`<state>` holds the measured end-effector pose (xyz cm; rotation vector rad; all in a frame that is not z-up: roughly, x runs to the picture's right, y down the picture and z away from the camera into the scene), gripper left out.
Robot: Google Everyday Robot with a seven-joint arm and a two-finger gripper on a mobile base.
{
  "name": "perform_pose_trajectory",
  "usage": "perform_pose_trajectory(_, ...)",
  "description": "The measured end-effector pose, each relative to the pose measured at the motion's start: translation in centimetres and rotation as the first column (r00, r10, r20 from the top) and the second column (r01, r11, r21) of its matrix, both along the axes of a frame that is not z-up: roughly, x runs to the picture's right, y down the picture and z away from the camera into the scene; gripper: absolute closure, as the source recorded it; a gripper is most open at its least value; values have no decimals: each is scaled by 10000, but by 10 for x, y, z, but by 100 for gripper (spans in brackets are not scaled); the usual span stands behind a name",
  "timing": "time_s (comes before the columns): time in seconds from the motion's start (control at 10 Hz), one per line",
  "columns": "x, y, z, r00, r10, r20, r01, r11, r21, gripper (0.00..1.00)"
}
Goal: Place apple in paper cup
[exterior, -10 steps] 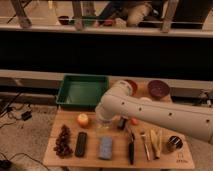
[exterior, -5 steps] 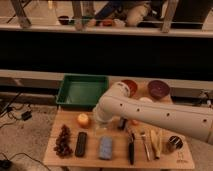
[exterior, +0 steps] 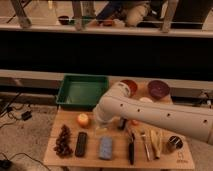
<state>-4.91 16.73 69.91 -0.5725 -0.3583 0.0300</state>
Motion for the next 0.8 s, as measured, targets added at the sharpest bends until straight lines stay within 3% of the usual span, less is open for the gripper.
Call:
perform_pose_trajectory(0.4,-51,0,8,9981,448,419,-445,9990,-68,20)
perform_pose_trajectory(0.8,-60,-1,27,9962,784,385,-779,9968,-152,20)
